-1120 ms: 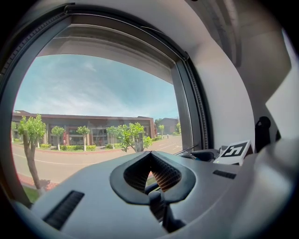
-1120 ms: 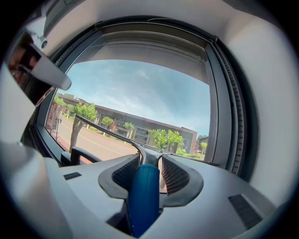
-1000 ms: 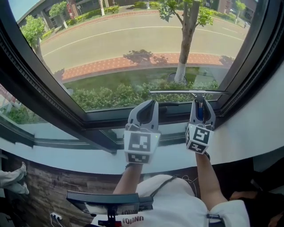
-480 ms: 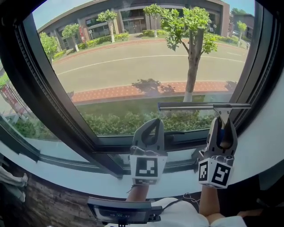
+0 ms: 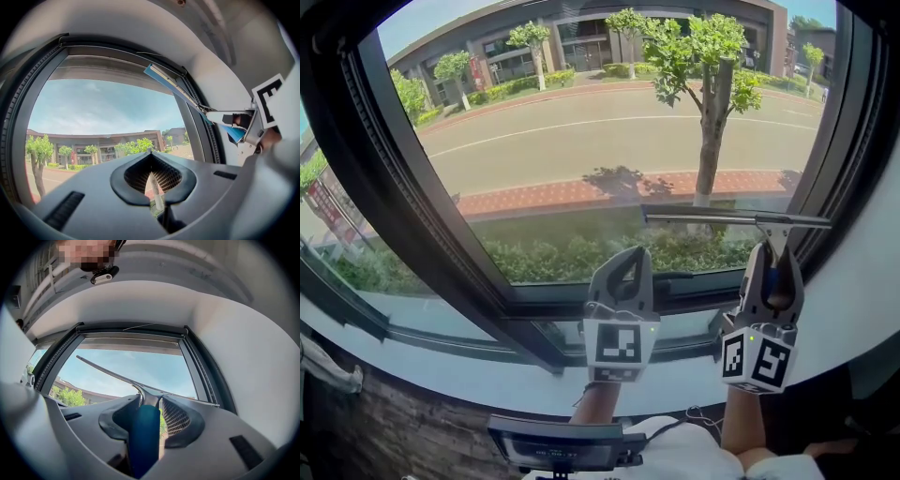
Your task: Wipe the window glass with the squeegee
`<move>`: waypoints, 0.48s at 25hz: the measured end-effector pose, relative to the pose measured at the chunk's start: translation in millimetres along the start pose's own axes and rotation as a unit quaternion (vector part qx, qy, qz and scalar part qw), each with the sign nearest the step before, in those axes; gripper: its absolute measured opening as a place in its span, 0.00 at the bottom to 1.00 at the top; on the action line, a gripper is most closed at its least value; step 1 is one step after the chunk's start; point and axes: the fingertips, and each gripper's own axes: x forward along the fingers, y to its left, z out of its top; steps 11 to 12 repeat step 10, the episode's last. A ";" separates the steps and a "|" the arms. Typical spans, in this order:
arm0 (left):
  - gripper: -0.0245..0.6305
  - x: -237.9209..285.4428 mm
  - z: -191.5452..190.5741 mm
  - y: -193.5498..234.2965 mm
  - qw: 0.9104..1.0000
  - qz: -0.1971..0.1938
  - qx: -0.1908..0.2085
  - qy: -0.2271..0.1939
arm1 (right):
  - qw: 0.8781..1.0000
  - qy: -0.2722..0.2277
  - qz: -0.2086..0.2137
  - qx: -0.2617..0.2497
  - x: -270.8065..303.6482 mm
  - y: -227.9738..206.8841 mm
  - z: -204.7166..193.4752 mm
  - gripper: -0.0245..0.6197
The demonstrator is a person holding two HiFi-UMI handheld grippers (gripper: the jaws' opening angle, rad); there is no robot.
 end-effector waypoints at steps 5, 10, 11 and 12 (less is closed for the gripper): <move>0.04 -2.8 2.1 -2.7 1.000 -0.004 -0.002 -0.001 | 1.000 -0.004 0.005 0.012 -2.2 1.8 3.4 0.27; 0.04 -3.7 0.6 -4.7 1.000 -0.008 -0.007 0.001 | 1.000 -0.007 -0.003 0.023 -3.6 1.3 4.1 0.27; 0.04 -3.7 0.6 -4.7 1.000 -0.008 -0.007 0.001 | 1.000 -0.007 -0.003 0.023 -3.6 1.3 4.1 0.27; 0.04 -3.7 0.6 -4.7 1.000 -0.008 -0.007 0.001 | 1.000 -0.007 -0.003 0.023 -3.6 1.3 4.1 0.27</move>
